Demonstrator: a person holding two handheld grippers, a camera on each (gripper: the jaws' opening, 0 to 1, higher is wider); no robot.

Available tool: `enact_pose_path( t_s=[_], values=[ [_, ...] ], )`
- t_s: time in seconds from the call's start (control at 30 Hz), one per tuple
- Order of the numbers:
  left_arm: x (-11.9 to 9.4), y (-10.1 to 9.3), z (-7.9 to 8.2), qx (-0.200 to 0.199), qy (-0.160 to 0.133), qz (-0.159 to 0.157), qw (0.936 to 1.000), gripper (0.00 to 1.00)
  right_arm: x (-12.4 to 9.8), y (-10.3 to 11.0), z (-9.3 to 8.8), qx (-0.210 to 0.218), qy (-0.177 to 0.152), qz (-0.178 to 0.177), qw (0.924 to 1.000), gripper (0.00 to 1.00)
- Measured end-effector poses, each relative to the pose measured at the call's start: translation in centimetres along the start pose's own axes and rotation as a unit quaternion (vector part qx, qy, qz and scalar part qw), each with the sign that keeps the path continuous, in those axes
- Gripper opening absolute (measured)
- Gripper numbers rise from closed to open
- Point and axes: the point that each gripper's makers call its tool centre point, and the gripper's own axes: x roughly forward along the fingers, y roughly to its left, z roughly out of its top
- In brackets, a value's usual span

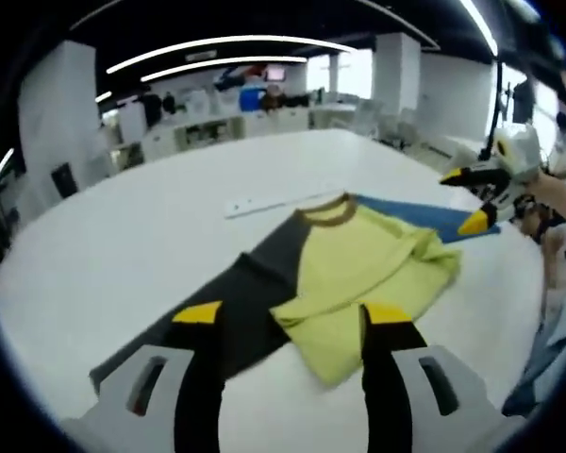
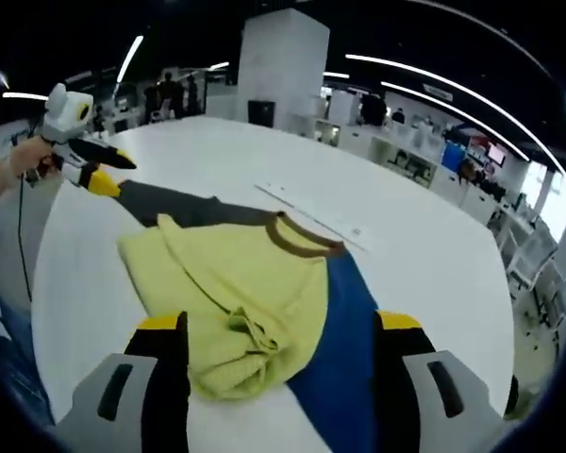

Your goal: Fold the garment on the visible template until the final outline fits inside the template.

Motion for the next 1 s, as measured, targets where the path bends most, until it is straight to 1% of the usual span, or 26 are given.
enact_pose_path(
  t_s=[0.07, 0.13, 0.17, 0.23, 0.37, 0.5, 0.6, 0.67, 0.8, 0.83, 1.0],
  values=[
    [-0.4, -0.2, 0.2, 0.005, -0.003, 0.001, 1.0000, 0.54, -0.3, 0.2, 0.0, -0.001, -0.002, 0.000, 1.0000, 0.85],
    [-0.9, -0.5, 0.2, 0.009, -0.004, 0.002, 1.0000, 0.55, -0.6, 0.5, 0.0, -0.001, -0.005, 0.000, 1.0000, 0.95],
    [-1.1, -0.3, 0.3, 0.014, -0.006, 0.012, 0.9998, 0.55, -0.7, 0.8, -0.1, 0.000, -0.006, 0.004, 1.0000, 0.98],
    [-1.6, -0.5, 0.1, 0.016, -0.001, 0.013, 0.9998, 0.57, -1.0, 1.3, -0.3, -0.001, -0.006, 0.006, 1.0000, 0.97],
    [-2.5, -1.0, -0.1, 0.025, -0.001, 0.011, 0.9996, 0.58, -1.8, 2.2, -0.5, 0.002, -0.009, 0.014, 0.9999, 0.98],
    [-3.5, -1.1, 0.1, 0.028, -0.006, 0.017, 0.9995, 0.60, -2.4, 2.7, -0.6, 0.001, -0.009, 0.017, 0.9998, 1.00],
    [-4.4, -1.2, 0.5, 0.036, -0.015, 0.025, 0.9989, 0.60, -3.0, 2.9, -0.4, 0.002, -0.008, 0.019, 0.9998, 1.00],
    [-4.9, -1.5, 0.8, 0.038, -0.018, 0.025, 0.9988, 0.62, -3.5, 3.0, 0.2, -0.004, -0.016, 0.018, 0.9997, 1.00],
    [-5.4, -1.9, 1.3, 0.047, -0.025, 0.023, 0.9983, 0.66, -4.4, 3.0, 1.1, -0.012, -0.022, 0.019, 0.9995, 1.00],
    [-5.5, -2.1, 1.5, 0.052, -0.027, 0.021, 0.9981, 0.66, -4.7, 2.9, 1.5, -0.017, -0.026, 0.018, 0.9994, 1.00],
    [-6.1, -2.5, 2.5, 0.068, -0.031, 0.020, 0.9970, 0.67, -5.8, 3.1, 2.7, -0.032, -0.030, 0.019, 0.9988, 1.00]
  ],
)
